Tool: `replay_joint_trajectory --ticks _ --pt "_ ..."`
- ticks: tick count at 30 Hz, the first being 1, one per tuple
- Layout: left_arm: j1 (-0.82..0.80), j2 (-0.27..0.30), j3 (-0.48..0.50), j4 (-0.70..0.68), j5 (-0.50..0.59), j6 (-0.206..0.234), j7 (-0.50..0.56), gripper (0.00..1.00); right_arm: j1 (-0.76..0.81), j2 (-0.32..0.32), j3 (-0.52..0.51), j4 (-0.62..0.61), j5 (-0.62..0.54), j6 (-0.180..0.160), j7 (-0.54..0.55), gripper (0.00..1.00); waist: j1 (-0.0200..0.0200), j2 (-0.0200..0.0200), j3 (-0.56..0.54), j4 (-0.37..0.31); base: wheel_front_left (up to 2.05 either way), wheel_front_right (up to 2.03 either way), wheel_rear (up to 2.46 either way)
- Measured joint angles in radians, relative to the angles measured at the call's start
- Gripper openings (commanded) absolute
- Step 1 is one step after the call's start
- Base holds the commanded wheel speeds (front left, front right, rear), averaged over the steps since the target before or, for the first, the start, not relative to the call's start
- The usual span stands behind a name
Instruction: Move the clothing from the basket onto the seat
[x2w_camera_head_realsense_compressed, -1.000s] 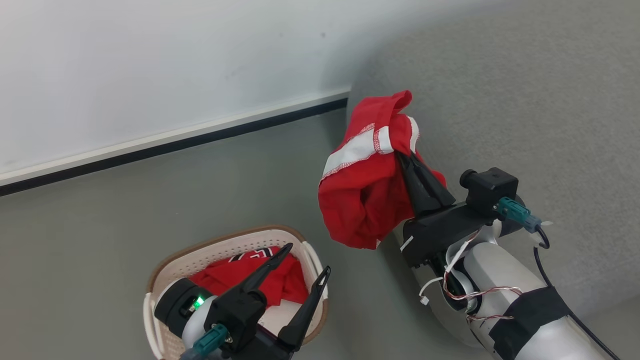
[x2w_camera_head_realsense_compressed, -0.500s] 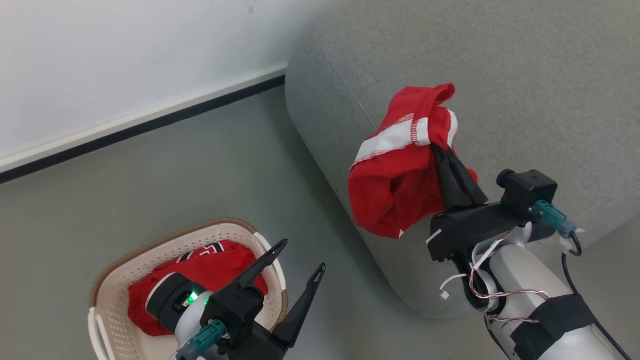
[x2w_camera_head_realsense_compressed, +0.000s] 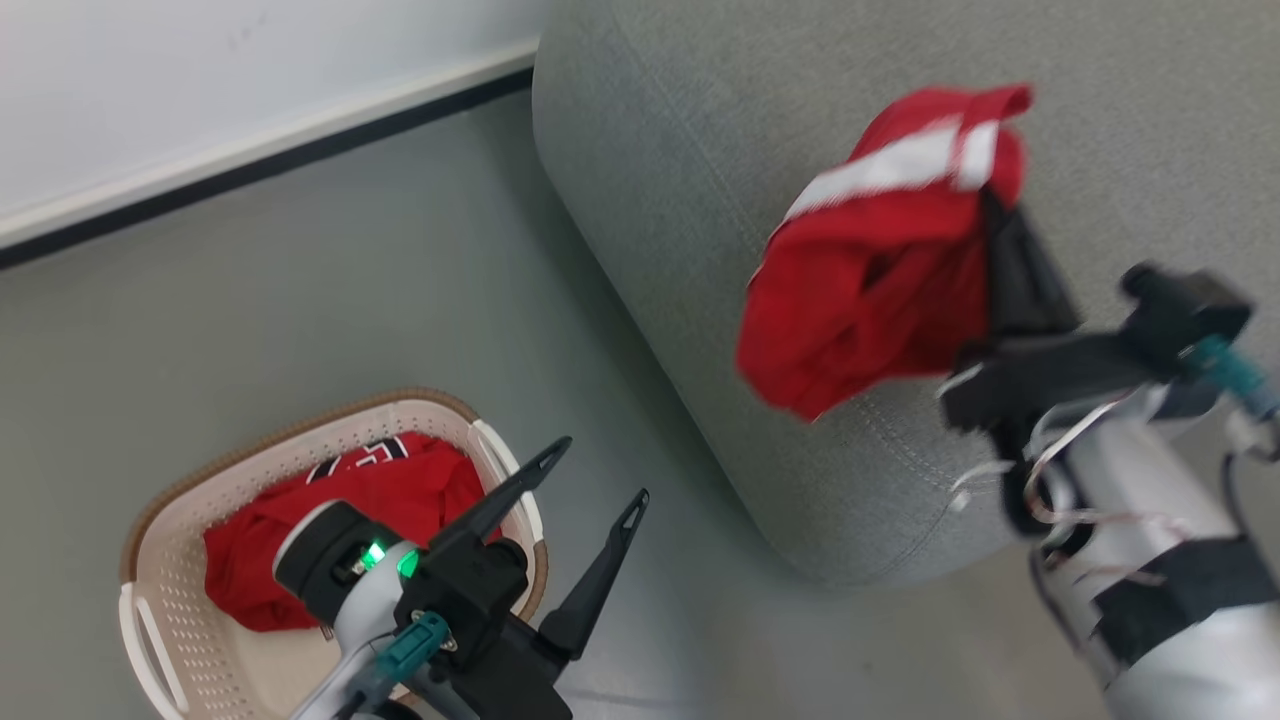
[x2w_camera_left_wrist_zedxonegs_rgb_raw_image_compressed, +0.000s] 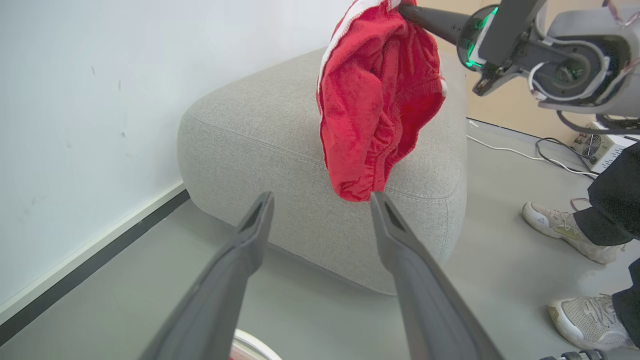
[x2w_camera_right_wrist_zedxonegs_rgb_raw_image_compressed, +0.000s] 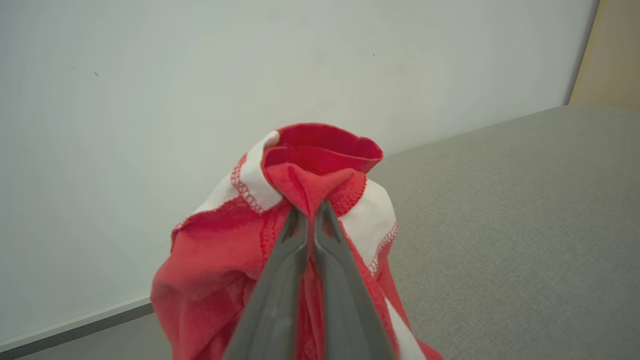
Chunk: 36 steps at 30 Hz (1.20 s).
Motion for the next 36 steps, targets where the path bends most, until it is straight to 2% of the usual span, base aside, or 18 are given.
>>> replay_joint_trajectory --ticks 16,26,32,36 --pt "-0.093 0.039 -0.005 -0.076 0.011 -0.026 0.038 1.0 -0.235 -0.132 -0.235 0.04 0.0 -0.018 -0.007 0.0 0.0001 0.0001 0.147 0.05 0.0 0.0 0.0" --pt "-0.151 0.06 -0.009 -0.121 0.018 -0.035 0.06 1.0 -0.308 -0.2 -0.315 0.107 0.0 -0.022 -0.007 0.0 0.0002 0.0 0.248 0.086 0.0 0.0 0.0" --pt "-0.174 0.08 -0.006 -0.133 0.018 -0.035 0.065 1.0 -0.308 -0.197 -0.313 0.163 0.0 -0.022 -0.007 0.0 0.0002 0.0 0.299 0.102 0.0 0.0 0.0" --pt "-0.189 0.088 -0.007 -0.132 0.017 -0.043 0.065 1.0 -0.307 -0.169 -0.306 0.216 0.0 -0.021 -0.007 0.0 0.0002 0.0 0.334 0.111 0.0 0.0 0.0"
